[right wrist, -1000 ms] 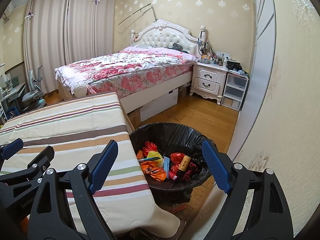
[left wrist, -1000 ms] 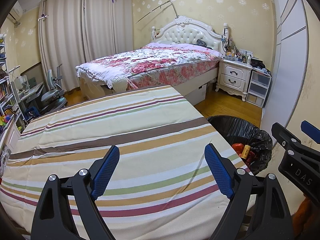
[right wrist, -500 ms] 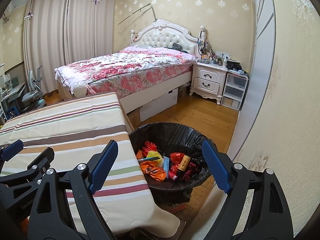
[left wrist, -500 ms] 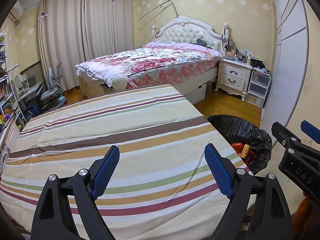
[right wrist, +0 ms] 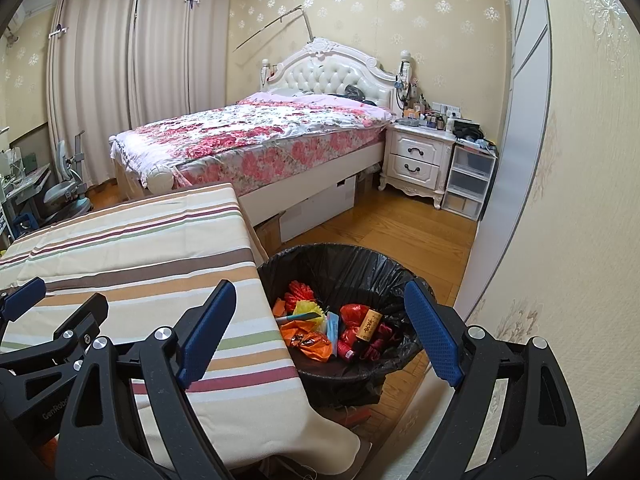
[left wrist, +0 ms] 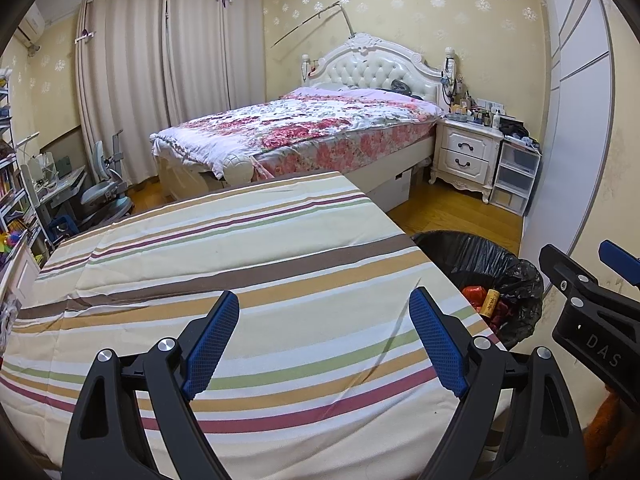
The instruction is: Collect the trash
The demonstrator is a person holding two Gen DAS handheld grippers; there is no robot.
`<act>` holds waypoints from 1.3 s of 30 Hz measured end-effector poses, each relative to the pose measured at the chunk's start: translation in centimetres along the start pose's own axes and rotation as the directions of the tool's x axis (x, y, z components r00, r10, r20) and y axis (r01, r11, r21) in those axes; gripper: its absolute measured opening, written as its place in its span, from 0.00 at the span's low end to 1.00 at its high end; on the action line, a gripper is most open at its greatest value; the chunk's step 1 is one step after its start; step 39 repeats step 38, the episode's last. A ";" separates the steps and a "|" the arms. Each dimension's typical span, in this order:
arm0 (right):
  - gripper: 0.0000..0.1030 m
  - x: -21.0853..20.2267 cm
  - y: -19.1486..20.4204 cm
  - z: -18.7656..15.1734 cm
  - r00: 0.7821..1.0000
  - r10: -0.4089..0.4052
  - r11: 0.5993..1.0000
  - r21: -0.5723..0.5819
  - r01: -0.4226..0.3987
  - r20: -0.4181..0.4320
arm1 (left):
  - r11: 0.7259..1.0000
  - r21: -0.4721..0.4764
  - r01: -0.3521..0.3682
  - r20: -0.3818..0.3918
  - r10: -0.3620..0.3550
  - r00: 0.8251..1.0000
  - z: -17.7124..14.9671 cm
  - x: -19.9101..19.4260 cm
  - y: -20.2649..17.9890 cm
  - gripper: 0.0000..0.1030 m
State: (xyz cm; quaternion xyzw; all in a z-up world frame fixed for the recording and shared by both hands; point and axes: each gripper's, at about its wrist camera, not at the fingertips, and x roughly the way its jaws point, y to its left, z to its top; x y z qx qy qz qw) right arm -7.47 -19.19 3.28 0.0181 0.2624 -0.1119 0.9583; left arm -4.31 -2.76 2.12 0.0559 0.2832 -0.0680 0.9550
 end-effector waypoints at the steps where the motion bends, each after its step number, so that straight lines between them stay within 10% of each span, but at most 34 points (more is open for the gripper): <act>1: 0.82 0.0 0.0 0.0 1.000 0.000 1.000 0.000 0.000 0.000 | 1.000 0.000 0.000 0.000 0.000 1.000 -0.1 0.0 -0.1 0.82; 39: 0.82 2.1 4.6 -1.0 0.995 0.078 0.994 -0.067 -0.082 -0.060 | 0.994 -0.096 -0.059 -0.094 0.050 0.994 -0.9 1.9 4.2 0.83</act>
